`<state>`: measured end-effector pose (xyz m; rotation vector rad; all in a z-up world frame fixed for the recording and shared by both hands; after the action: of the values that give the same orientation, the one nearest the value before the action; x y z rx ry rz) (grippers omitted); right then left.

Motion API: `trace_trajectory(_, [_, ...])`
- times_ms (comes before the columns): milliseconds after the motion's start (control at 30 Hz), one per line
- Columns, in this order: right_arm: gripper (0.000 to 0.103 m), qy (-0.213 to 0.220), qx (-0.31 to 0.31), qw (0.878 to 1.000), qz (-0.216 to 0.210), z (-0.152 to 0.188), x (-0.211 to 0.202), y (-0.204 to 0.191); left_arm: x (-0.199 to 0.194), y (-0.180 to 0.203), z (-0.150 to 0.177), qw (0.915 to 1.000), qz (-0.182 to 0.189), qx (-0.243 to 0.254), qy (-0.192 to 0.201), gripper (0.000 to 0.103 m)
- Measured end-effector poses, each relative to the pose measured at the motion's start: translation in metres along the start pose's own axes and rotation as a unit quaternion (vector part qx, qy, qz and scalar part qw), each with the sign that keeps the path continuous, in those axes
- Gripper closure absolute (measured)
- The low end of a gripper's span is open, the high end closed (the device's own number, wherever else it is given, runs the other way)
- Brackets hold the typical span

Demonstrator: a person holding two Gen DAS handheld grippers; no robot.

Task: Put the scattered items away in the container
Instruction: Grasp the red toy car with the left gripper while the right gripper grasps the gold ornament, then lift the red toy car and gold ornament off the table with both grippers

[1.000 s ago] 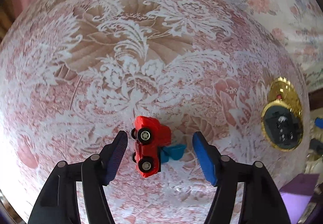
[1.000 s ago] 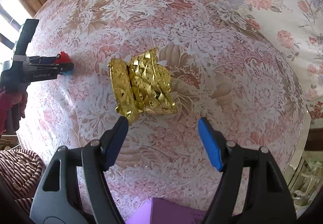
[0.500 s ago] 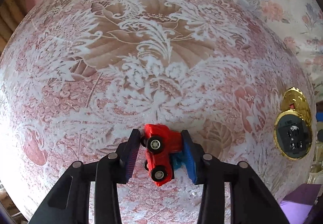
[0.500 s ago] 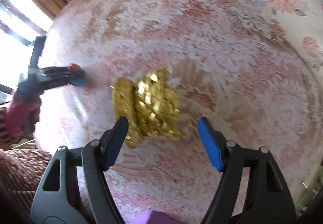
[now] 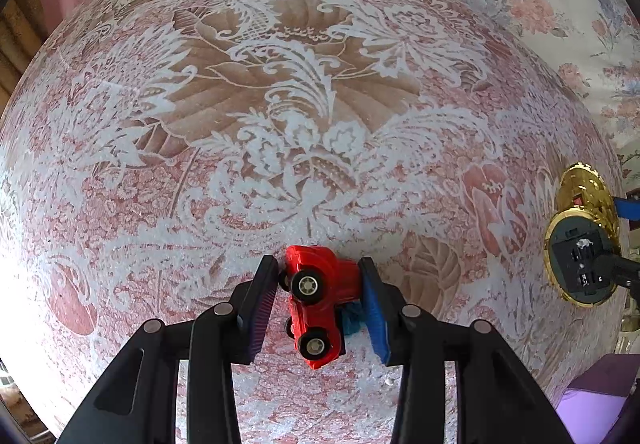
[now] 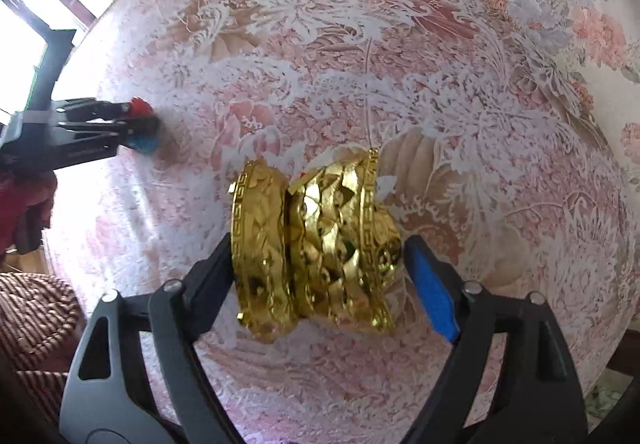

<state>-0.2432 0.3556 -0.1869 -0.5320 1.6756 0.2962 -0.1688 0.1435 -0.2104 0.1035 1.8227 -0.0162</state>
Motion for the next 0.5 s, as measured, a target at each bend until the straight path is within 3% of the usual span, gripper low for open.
trace_trajectory(233, [0.014,-0.038,-0.061,0.994,0.079,0.007,0.035,-0.013,-0.001,-0.002,-0.001,1.0,0.006,-0.002,0.004,0.061])
trace_trajectory(500, [0.014,-0.051,-0.008,0.998,0.04,0.004,0.048,-0.002,0.0,-0.004,-0.005,0.9999,0.009,-0.011,0.002,0.06])
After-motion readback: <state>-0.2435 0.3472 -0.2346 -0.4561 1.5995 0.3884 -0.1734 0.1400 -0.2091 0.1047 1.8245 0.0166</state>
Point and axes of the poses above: each gripper's, at about its wrist camera, not at the fingertips, and x roughly the way its jaws point, y to its right, z to its underside, the point moved 4 cm from there along x, roughly the way its jaws point, and after that the axes turned 15 degrees about x, right-handed, at the moved point
